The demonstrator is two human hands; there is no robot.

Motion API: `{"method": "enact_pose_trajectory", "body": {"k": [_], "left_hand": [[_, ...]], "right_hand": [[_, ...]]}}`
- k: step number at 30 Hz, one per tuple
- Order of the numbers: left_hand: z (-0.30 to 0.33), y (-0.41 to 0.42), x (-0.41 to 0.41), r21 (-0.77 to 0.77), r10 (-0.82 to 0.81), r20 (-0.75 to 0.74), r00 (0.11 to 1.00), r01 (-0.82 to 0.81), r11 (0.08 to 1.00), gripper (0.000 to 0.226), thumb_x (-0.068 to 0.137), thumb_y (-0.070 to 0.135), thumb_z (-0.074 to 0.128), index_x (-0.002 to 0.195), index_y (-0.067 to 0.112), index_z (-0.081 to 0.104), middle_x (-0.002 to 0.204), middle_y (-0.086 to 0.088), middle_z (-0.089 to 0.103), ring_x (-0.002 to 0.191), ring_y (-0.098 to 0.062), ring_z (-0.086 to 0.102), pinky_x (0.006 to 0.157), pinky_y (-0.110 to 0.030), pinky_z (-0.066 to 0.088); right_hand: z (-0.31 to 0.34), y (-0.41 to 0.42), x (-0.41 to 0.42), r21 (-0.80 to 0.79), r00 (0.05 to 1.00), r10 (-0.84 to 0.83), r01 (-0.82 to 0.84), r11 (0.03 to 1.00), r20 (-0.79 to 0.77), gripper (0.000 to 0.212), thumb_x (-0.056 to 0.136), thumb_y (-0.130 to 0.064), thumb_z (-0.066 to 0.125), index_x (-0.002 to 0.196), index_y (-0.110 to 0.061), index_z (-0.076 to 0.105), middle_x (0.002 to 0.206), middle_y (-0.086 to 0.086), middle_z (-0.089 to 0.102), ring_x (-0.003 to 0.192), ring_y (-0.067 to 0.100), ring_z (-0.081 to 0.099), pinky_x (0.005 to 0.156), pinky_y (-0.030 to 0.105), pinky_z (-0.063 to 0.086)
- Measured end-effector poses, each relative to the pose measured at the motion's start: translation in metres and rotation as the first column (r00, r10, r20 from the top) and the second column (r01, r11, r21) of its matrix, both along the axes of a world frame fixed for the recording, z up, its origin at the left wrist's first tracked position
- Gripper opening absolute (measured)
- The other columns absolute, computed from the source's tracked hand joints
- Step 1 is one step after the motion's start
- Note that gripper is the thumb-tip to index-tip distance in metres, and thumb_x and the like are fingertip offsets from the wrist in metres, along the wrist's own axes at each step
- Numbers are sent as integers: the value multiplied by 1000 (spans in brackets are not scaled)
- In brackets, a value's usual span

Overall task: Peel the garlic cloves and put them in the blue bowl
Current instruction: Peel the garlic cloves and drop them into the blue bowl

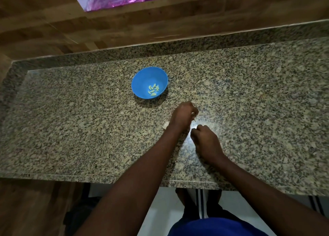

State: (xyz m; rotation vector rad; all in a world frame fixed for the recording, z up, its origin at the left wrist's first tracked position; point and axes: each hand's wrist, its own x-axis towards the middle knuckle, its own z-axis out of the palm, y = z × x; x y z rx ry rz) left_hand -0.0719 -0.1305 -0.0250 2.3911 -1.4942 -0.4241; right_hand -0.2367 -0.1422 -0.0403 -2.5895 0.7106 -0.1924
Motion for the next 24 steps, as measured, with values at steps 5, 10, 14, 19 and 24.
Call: {"method": "enact_pose_trajectory", "body": {"k": [5,10,14,19,24], "left_hand": [[-11,33,-12,-4,42,145,989,-42,999,5,79,8,67,75,7,70,83,-7,62,73,-25,58,58,-39,51],[-17,65,-39,-89,238,85,967,-231,969,16,71,-2,67,67,12,62,73,-3,58,66,-19,51,53,-38,47],[-7,59,-67,-158,339,-266,902,-388,908,22,79,2,61,68,20,58,75,-6,61,70,-18,55,68,-40,45],[-6,44,-95,-128,277,-167,946,-299,946,24,72,-1,62,62,17,51,70,-2,49,64,-18,45,56,-32,27],[-14,53,-112,-71,187,98,977,-181,981,27,63,-12,69,64,11,54,65,-5,49,55,-20,42,44,-31,27]], "right_hand": [[-1,-13,-15,36,989,-148,148,988,-9,23,77,7,63,76,-13,51,72,3,48,64,23,44,52,37,40],[5,-27,-27,332,900,-432,393,857,51,19,83,2,65,92,-11,76,86,6,73,76,21,64,71,27,46],[11,-36,-32,517,835,-550,476,712,-11,13,87,-6,69,87,-12,80,82,1,76,72,13,68,64,17,46],[17,-40,-34,567,767,-636,564,600,-91,7,85,-16,75,78,-16,78,75,0,73,74,17,68,67,25,46],[20,-38,-40,642,733,-669,573,509,-124,21,86,-11,74,67,-17,71,65,3,71,57,17,68,53,29,58]]}}
